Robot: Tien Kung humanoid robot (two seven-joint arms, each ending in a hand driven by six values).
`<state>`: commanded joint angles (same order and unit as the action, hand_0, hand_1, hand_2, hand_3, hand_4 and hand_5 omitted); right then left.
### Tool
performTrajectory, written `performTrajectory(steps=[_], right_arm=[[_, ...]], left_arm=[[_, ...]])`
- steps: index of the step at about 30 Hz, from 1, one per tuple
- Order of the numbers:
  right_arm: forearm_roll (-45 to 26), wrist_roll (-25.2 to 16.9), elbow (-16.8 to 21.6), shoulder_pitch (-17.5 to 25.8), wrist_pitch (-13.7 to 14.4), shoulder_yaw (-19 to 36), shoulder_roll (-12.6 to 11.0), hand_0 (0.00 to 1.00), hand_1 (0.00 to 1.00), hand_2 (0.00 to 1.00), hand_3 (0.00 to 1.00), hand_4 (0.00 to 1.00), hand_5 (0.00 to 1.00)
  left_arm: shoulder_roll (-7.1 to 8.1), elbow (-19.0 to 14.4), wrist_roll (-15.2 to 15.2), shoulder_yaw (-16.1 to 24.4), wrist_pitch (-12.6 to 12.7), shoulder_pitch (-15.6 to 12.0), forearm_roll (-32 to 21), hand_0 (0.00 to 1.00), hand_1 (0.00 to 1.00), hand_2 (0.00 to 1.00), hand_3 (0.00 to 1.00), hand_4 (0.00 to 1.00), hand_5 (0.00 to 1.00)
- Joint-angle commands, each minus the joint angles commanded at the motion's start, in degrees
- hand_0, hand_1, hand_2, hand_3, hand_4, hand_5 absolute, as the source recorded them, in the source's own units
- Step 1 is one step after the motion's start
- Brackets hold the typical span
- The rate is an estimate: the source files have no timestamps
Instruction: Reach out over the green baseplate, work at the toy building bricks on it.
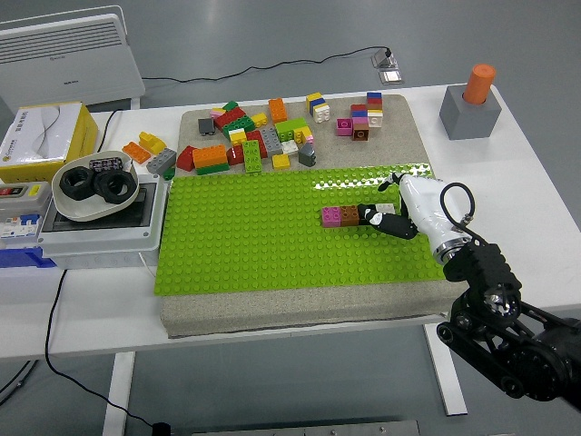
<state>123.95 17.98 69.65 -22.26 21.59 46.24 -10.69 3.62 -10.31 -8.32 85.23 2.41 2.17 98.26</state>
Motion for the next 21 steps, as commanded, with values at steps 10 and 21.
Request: performTrajectory(steps=[10,21], right_arm=[[3.1,-2.0,6.6,6.0,2.6,7.5,-2.6,0.017,0.036,0.163,0.636,0.775,0.646],[6.1,1.9,16.8,12.4,-10.5,12.9,-7.1,0.326,0.319,0.396,0.88,0.714,0.146]], left_arm=[[-0.05,0.0,-0.2,-0.2,-0.2,-0.1,0.1,0.735,0.618,0.572,0.702,0.793,0.788],[-0.12,0.0,-0.2,-0.2,-0.4,-0.2,0.2,0.736,0.618,0.572,0.701,0.794,0.787]])
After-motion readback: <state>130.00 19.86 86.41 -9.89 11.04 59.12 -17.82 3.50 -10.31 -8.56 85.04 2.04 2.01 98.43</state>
